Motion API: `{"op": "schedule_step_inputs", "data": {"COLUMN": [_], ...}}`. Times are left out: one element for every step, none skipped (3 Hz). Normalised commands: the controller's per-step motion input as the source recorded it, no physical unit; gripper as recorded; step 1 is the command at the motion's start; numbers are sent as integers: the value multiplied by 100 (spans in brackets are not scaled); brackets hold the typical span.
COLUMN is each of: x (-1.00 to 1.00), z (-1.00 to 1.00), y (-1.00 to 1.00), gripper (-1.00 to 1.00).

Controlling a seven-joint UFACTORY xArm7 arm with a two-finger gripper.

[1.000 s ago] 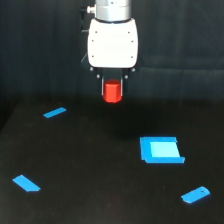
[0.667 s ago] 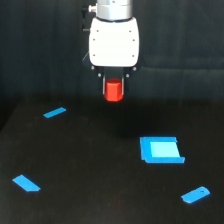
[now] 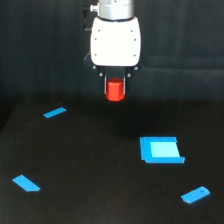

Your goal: Pick up the red object from the table

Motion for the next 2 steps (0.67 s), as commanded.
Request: {"op": "schedule_step_inputs", "data": {"x": [2, 0], "z": [7, 4], "y": [17, 1], "gripper": [-87, -96]}}
